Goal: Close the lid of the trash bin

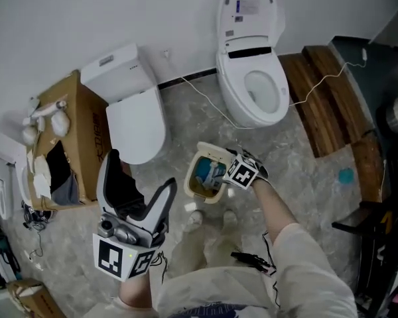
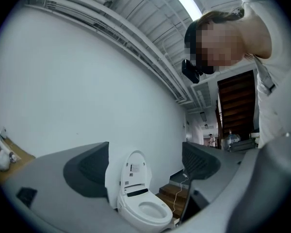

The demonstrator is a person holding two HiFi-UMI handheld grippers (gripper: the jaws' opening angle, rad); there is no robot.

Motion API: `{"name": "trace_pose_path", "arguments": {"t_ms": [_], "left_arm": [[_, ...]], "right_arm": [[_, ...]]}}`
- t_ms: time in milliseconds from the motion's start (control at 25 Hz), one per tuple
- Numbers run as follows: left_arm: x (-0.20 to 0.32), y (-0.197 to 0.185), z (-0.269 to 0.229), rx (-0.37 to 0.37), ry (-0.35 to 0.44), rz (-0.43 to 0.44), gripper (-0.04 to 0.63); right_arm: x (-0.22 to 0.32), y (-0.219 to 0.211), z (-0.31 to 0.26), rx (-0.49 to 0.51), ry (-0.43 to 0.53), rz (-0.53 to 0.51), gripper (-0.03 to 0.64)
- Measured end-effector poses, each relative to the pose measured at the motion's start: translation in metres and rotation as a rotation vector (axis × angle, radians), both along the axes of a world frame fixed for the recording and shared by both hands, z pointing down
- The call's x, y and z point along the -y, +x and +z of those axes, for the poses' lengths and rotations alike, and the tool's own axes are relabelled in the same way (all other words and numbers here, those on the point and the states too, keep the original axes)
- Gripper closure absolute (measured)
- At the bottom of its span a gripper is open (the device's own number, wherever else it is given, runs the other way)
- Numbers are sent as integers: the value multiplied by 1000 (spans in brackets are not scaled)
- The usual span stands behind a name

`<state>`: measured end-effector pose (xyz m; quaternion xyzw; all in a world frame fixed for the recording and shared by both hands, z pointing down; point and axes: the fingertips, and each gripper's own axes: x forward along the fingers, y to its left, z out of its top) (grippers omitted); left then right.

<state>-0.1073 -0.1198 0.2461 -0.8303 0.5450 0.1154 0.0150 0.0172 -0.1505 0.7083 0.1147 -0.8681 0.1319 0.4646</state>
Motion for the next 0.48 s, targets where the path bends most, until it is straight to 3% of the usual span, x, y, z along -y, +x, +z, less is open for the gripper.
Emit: {"name": "trace_pose_path", "arguments": {"t_ms": [280, 480], "left_arm": [[20, 10, 42, 53, -47, -12, 143], [29, 10, 69, 56, -73, 2, 143]], "right_arm": [[29, -13, 81, -108, -72, 19, 117], [25, -19, 98, -106, -68, 29, 117]]}}
